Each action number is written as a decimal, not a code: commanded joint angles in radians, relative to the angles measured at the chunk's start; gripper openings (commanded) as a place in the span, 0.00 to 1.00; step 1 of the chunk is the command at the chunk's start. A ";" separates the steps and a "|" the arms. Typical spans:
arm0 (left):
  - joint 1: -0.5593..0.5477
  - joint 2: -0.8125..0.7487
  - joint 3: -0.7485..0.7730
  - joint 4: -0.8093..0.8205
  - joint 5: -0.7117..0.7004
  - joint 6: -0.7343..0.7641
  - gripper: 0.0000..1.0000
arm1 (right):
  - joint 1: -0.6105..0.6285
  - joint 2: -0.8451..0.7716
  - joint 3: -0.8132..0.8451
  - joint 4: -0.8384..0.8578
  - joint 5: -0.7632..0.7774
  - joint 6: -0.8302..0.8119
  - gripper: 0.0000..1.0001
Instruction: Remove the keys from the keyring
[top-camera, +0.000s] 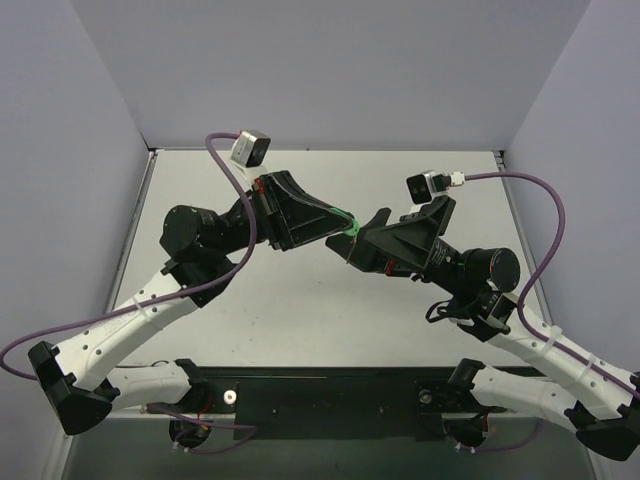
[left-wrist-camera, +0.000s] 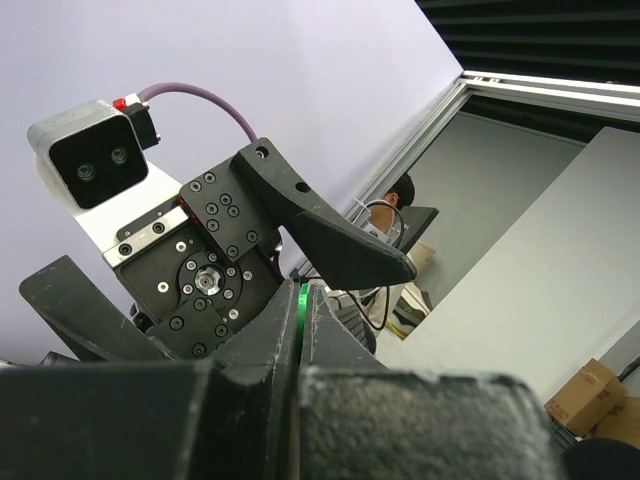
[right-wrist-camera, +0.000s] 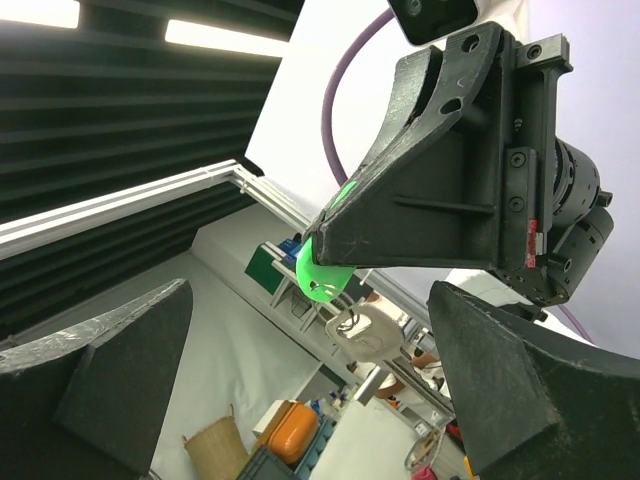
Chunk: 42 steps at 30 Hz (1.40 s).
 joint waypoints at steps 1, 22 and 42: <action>-0.007 0.002 0.046 0.094 -0.013 -0.016 0.00 | 0.013 -0.020 0.025 0.095 0.020 -0.019 1.00; -0.004 -0.050 -0.017 0.079 -0.039 0.030 0.00 | 0.016 -0.065 0.009 0.035 0.055 -0.051 0.83; -0.004 -0.062 -0.043 0.076 -0.062 0.047 0.00 | 0.027 -0.055 0.009 0.020 0.064 -0.061 0.69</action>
